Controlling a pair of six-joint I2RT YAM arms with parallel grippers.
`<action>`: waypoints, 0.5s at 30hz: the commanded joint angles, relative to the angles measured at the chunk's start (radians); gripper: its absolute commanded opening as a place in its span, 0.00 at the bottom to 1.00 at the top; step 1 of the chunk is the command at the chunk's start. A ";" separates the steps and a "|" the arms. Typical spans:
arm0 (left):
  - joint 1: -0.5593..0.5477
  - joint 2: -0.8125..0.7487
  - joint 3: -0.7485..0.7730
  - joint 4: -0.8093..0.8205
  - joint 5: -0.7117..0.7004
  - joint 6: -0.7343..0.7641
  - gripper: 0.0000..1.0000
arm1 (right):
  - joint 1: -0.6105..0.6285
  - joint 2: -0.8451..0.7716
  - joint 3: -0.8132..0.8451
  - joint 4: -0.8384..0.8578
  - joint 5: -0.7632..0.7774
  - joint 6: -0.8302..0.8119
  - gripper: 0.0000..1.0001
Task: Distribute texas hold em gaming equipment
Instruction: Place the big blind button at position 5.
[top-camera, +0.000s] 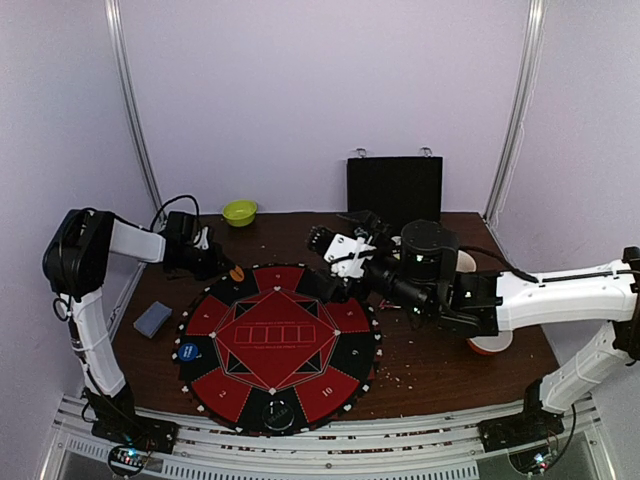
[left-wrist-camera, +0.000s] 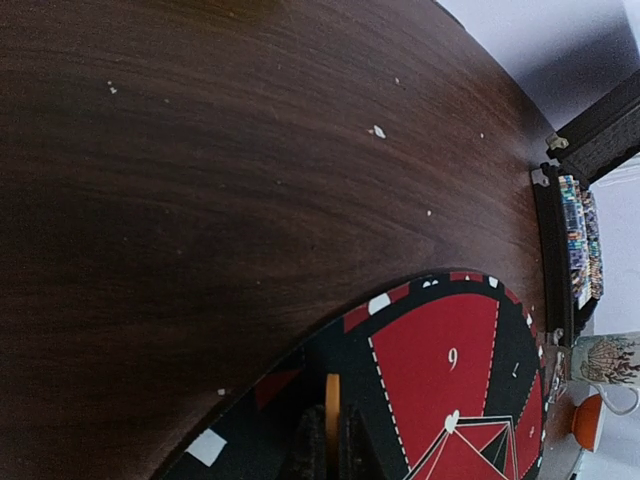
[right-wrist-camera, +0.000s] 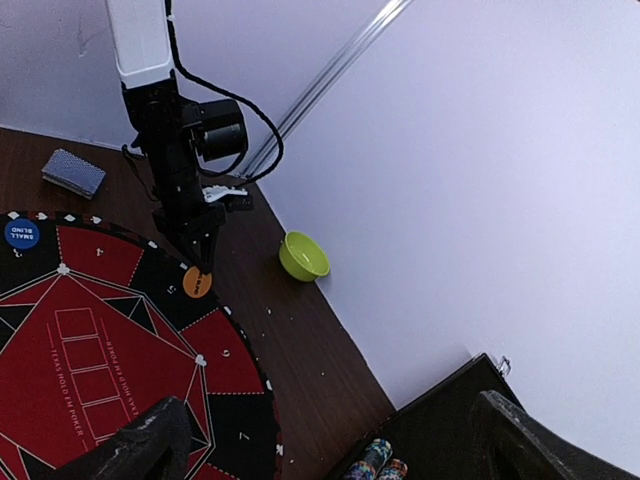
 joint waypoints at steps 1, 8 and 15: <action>-0.012 0.014 -0.062 0.083 0.019 -0.027 0.00 | -0.021 0.008 0.067 -0.115 0.058 0.176 1.00; -0.043 0.016 -0.093 0.105 0.067 -0.050 0.00 | -0.024 0.024 0.085 -0.126 0.059 0.182 1.00; -0.051 -0.027 -0.172 0.160 0.043 -0.083 0.00 | -0.026 0.034 0.092 -0.136 0.049 0.182 1.00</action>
